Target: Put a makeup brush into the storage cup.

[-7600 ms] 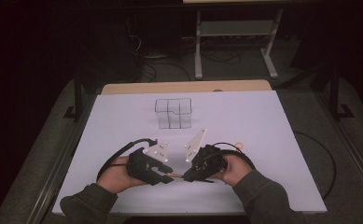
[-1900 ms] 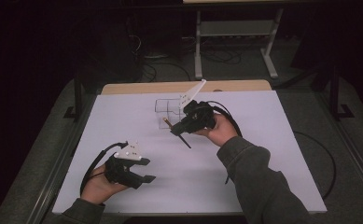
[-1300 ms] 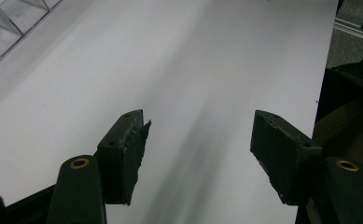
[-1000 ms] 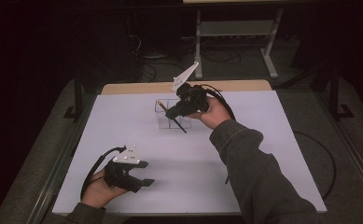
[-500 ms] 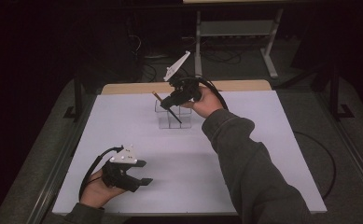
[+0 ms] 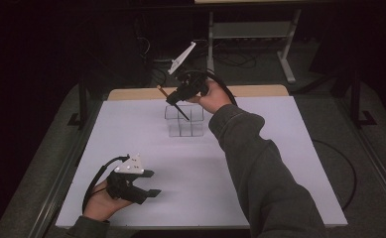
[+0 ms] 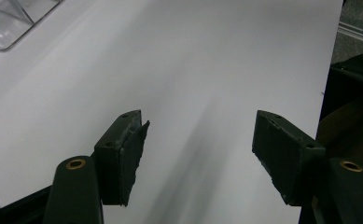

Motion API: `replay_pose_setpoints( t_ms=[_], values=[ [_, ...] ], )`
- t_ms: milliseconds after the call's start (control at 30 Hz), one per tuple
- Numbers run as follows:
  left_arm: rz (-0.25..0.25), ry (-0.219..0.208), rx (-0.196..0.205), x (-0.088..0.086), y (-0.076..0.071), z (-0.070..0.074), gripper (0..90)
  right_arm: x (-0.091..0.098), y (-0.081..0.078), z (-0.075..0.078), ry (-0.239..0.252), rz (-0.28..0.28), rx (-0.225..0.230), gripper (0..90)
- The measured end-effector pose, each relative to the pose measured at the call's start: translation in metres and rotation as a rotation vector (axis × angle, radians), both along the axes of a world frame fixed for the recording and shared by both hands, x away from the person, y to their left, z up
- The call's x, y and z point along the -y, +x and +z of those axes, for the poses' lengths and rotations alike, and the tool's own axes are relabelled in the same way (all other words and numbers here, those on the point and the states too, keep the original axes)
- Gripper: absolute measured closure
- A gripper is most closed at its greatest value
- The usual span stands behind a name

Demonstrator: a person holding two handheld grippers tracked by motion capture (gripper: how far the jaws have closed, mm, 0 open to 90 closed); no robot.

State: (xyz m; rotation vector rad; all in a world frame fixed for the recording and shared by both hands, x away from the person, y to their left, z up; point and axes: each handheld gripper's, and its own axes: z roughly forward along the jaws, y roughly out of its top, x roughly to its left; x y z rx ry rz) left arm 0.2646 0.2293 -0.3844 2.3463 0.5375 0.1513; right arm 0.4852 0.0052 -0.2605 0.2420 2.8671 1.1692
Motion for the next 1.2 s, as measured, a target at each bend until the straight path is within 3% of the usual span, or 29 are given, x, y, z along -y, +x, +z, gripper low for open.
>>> replay_pose_setpoints(
  t_ms=[400,767,1200],
  values=[
    [0.006,-0.004,-0.008,-0.002,-0.001,-0.001,32.9,-0.003,0.020,0.010,0.012,-0.038,0.004,82.1],
    [0.007,-0.009,-0.006,-0.003,-0.001,-0.001,32.3,-0.004,0.034,-0.003,0.020,-0.064,-0.009,82.1],
    [0.013,-0.018,-0.006,-0.004,-0.002,0.000,31.5,-0.005,0.041,-0.010,0.036,-0.075,-0.013,82.1]
  ],
)
